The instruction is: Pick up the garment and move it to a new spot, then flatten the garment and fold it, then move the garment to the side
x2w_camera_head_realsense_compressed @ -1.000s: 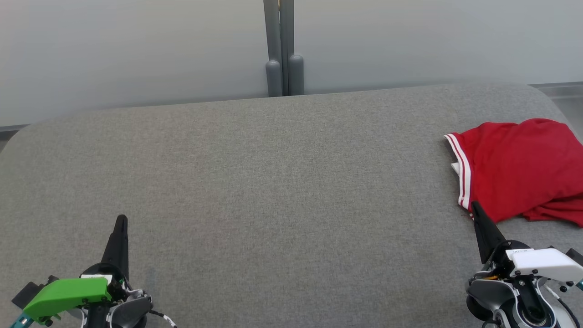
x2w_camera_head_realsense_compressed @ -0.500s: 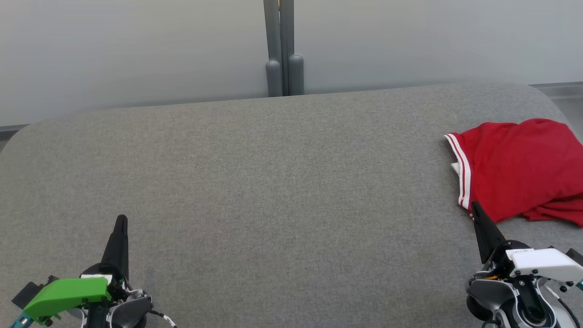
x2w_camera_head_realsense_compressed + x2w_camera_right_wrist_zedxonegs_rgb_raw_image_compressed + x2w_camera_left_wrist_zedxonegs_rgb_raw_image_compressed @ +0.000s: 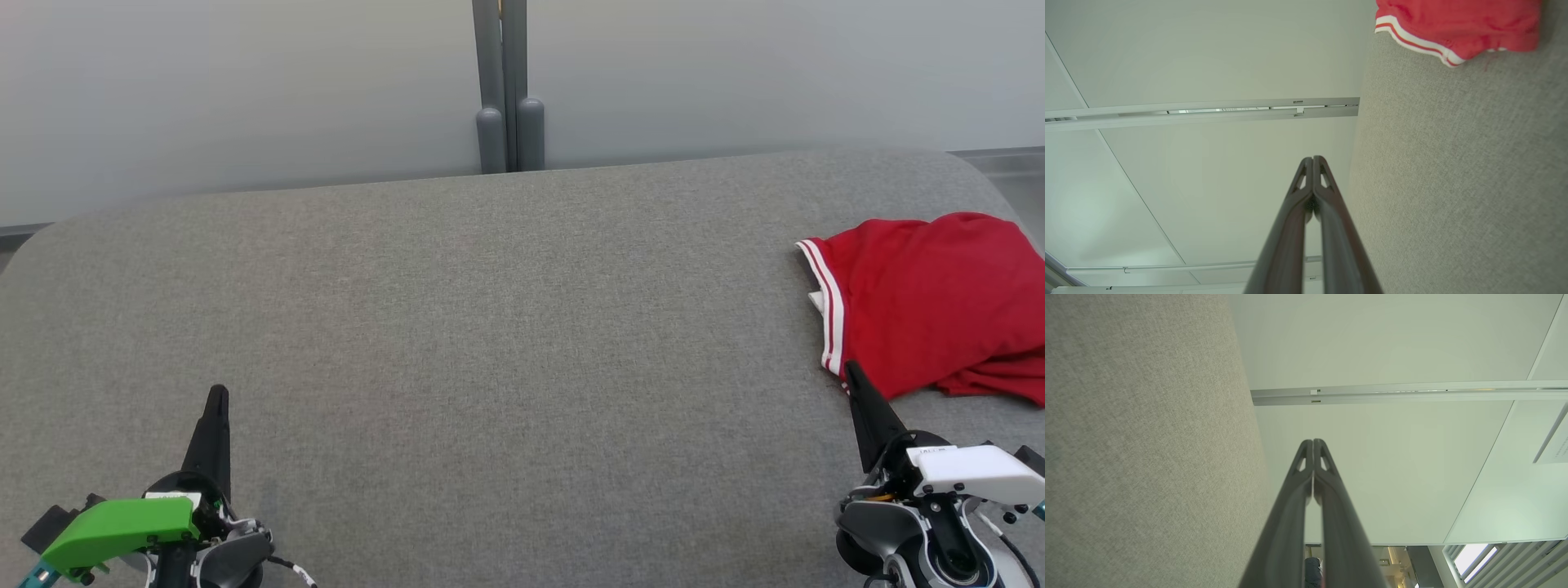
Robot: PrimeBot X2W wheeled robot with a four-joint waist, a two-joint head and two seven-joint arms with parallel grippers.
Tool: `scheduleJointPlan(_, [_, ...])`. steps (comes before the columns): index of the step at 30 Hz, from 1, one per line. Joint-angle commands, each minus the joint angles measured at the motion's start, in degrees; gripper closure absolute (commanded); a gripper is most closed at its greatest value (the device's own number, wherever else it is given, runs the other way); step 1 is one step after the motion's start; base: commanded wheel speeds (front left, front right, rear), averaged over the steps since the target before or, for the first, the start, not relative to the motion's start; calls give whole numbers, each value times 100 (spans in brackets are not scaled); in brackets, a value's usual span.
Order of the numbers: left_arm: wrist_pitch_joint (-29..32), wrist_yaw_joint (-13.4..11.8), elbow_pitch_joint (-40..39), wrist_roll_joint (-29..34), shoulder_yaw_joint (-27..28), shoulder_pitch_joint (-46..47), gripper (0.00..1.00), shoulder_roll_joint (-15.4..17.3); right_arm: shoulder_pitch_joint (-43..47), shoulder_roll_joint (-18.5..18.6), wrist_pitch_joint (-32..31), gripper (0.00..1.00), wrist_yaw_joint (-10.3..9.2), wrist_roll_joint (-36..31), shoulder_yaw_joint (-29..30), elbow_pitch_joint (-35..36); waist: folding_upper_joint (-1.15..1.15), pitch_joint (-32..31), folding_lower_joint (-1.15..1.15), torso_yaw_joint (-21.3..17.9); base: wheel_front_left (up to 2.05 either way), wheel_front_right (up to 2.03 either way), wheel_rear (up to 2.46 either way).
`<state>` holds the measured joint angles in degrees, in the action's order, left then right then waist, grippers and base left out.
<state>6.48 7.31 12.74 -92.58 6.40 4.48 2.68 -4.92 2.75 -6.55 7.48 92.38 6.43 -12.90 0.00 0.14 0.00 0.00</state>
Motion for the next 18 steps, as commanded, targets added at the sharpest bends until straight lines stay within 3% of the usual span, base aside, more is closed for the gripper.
scheduleJointPlan(1, [14, 34, -22, -1, 14, 76, 100, 38, -24, 24, -27, 100, 2, 35, -6, 23, 0, 0, 0, 0, 0, 0, 0])
scheduleJointPlan(18, [13, 34, -21, -1, 14, 76, 100, 38, -24, 24, -27, 100, 2, 35, -6, 23, 0, 0, 0, 0, 0, 0, 0])
